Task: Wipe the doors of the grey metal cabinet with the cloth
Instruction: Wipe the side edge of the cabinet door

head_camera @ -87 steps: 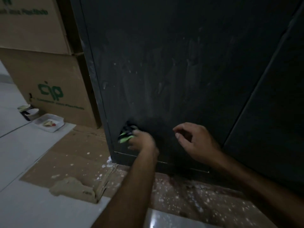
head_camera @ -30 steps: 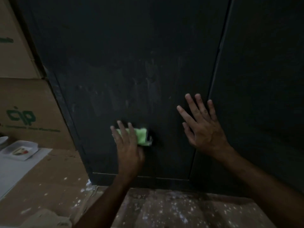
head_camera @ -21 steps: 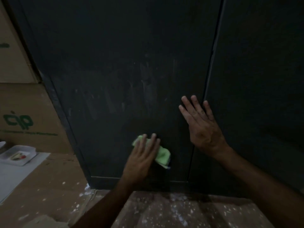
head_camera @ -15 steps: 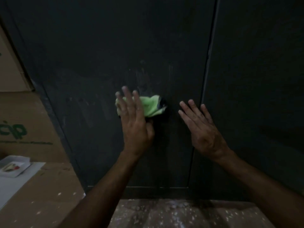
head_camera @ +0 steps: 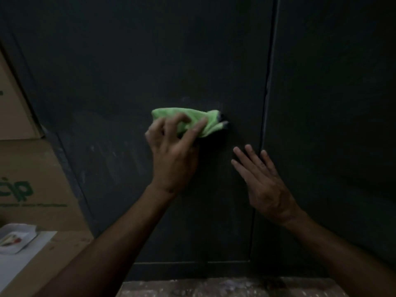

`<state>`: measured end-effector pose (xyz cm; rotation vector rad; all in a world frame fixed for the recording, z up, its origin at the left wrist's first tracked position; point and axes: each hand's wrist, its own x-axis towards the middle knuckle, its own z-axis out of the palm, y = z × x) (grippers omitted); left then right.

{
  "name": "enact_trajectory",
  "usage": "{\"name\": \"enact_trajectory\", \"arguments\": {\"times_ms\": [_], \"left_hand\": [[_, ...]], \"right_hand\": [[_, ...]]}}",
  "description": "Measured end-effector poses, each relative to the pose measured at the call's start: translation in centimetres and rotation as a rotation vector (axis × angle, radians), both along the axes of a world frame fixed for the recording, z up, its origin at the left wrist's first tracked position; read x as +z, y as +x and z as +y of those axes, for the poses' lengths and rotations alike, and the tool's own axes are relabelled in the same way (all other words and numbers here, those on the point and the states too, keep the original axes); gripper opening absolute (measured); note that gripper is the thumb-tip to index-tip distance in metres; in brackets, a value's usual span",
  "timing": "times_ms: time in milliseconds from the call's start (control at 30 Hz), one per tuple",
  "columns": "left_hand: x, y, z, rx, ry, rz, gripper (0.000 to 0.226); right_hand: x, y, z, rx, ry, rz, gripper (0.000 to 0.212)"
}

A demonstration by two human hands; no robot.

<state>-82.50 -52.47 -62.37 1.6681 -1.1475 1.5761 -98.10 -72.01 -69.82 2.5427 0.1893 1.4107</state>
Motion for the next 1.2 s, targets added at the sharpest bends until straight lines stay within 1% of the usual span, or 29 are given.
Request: {"name": "enact_trajectory", "arguments": {"times_ms": [67, 133, 167, 200, 233, 333, 367, 400, 433, 500, 567, 633, 700, 733, 800, 833, 867, 900, 967, 1000, 1033, 1100, 1167, 1200], "left_hand": [[-1.2, 0.8, -0.1, -0.044, 0.18, -0.173, 0.039], [-3.3, 2.7, 2.4, -0.046, 0.408, -0.348, 0.04], [-3.7, 3.4, 3.8, -0.024, 0.472, -0.388, 0.039], [-3.5, 3.7, 4.7, -0.008, 0.475, -0.39, 0.039], [-2.6, 3.7, 4.9, -0.004, 0.422, -0.353, 0.04], [2.5, 1.3, 1.4, -0.021, 0.064, -0.093, 0.043], [4.0, 0.1, -0.6, -0.032, -0.011, -0.019, 0.043], [4.9, -1.0, -2.4, -0.044, -0.034, 0.011, 0.044], [5.0, -1.9, -3.7, -0.055, 0.002, -0.012, 0.044], [2.7, -1.9, -3.8, -0.069, 0.198, -0.164, 0.044], [0.4, 0.4, -0.7, -0.06, 0.38, -0.297, 0.047], [0.4, 2.8, 3.1, -0.028, 0.458, -0.363, 0.045], [2.9, 3.6, 4.9, 0.006, 0.402, -0.324, 0.044], [4.8, 3.3, 4.4, 0.021, 0.306, -0.269, 0.045], [9.4, 1.4, 1.2, 0.038, 0.067, -0.102, 0.045], [11.4, 0.1, -1.0, 0.03, -0.009, -0.023, 0.044], [12.8, -1.2, -3.1, 0.023, -0.016, 0.003, 0.045], [13.0, -2.2, -4.7, 0.013, 0.041, -0.031, 0.048], [10.5, -2.2, -5.4, -0.006, 0.297, -0.243, 0.056], [8.5, -1.6, -4.2, -0.024, 0.407, -0.337, 0.057], [6.5, -0.4, -2.2, -0.038, 0.481, -0.389, 0.056], [4.1, 2.6, 2.9, -0.049, 0.568, -0.459, 0.048], [4.7, 5.6, 7.9, -0.013, 0.621, -0.501, 0.043], [5.9, 6.8, 9.8, 0.024, 0.594, -0.491, 0.041]], "right_hand": [[0.3, -0.3, -0.4, 0.013, -0.03, 0.008, 0.062], [0.8, -0.7, -0.6, 0.025, -0.034, 0.015, 0.063], [0.9, -0.9, -0.6, 0.024, -0.026, 0.016, 0.062], [1.1, -1.0, -0.6, 0.024, -0.016, 0.014, 0.062], [1.1, -1.1, -0.4, 0.027, -0.008, 0.012, 0.062], [1.5, -1.2, 0.0, 0.021, -0.007, -0.008, 0.059], [1.8, -1.1, -0.1, 0.009, 0.003, -0.024, 0.058], [2.3, -0.9, -0.2, -0.004, 0.022, -0.046, 0.058], [2.9, -0.7, -0.3, -0.016, 0.044, -0.072, 0.058], [3.5, -0.6, -0.6, -0.036, 0.067, -0.113, 0.06], [3.3, -1.0, -0.5, -0.046, 0.054, -0.089, 0.06], [3.1, -1.4, -0.2, -0.037, 0.041, -0.05, 0.062], [3.2, -1.5, -0.3, -0.033, 0.049, -0.046, 0.06], [3.3, -1.5, -0.3, -0.038, 0.057, -0.045, 0.06], [3.2, -1.4, 0.0, -0.051, 0.071, -0.043, 0.06], [3.2, -1.3, 0.1, -0.06, 0.074, -0.048, 0.061], [3.1, -1.1, 0.2, -0.07, 0.079, -0.058, 0.061], [3.2, -1.0, 0.2, -0.082, 0.091, -0.068, 0.062], [3.6, -1.0, 0.2, -0.101, 0.138, -0.096, 0.062], [4.0, -1.0, 0.1, -0.104, 0.152, -0.112, 0.061], [4.2, -1.1, 0.1, -0.102, 0.149, -0.118, 0.06], [4.3, -1.2, 0.5, -0.102, 0.136, -0.105, 0.059], [4.3, -1.2, 0.9, -0.107, 0.131, -0.088, 0.059], [4.2, -1.1, 1.1, -0.118, 0.13, -0.078, 0.059]]}}
